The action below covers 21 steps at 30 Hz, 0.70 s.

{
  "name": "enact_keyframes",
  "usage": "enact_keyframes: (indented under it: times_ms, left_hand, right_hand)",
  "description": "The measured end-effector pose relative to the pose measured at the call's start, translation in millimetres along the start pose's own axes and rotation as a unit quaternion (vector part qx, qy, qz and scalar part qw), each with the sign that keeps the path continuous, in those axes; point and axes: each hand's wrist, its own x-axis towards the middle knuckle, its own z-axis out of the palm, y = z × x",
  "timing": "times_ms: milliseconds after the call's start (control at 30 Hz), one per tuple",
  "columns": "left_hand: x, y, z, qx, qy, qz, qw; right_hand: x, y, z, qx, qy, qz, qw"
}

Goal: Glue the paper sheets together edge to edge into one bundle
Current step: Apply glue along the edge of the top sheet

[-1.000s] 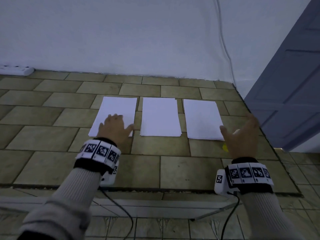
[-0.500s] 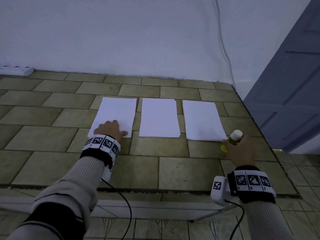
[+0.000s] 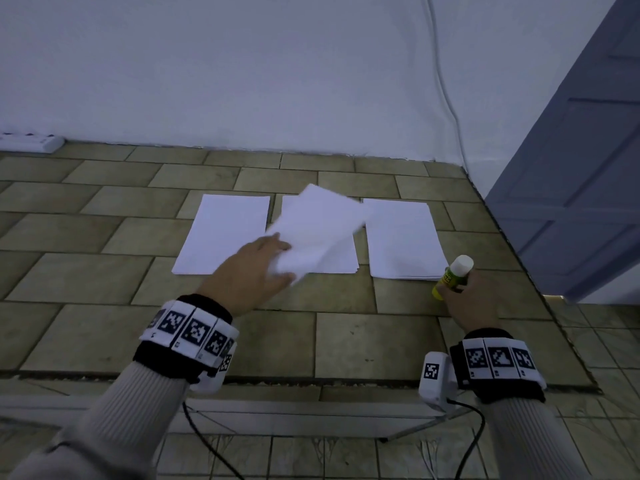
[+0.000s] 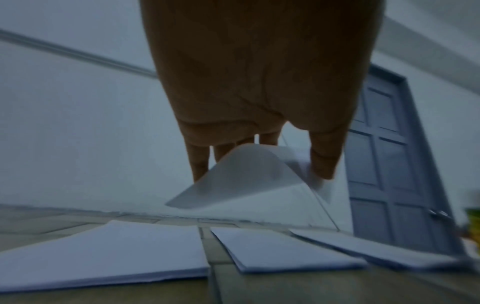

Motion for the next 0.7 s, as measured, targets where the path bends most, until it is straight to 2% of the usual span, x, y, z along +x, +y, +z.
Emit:
enact_keyframes:
  times_ms: [133, 267, 400, 567, 633, 700]
  left_hand:
    - [-19, 4, 17, 0.065, -0.135, 0.056, 0.987]
    - [-26, -8, 34, 0.157, -0.203, 0.093, 0.962]
    - [-33, -10, 36, 0.206, -0.253, 0.078, 0.942]
    - [-42, -11, 36, 0.189, -0.257, 0.058, 0.946]
    - [-46, -12, 39, 0.17, -0.22, 0.027, 0.96]
    - [-51, -11, 43, 0.17, -0.162, -0.032, 0.972]
  right_hand:
    - [-2, -4, -2, -0.008, -0.018, -0.01, 1.0]
    - [-7, -12, -3, -0.019, -0.041, -0.03, 0.999]
    - [-10, -17, -2, -0.009, -0.053, -0.059, 0.997]
    - [-18, -26, 3, 0.02, -0.096, -0.105, 0.99]
    - [-22, -30, 6, 0.043, -0.129, -0.118, 0.984]
    - [-27, -35, 10, 0.059, -0.154, -0.143, 0.976]
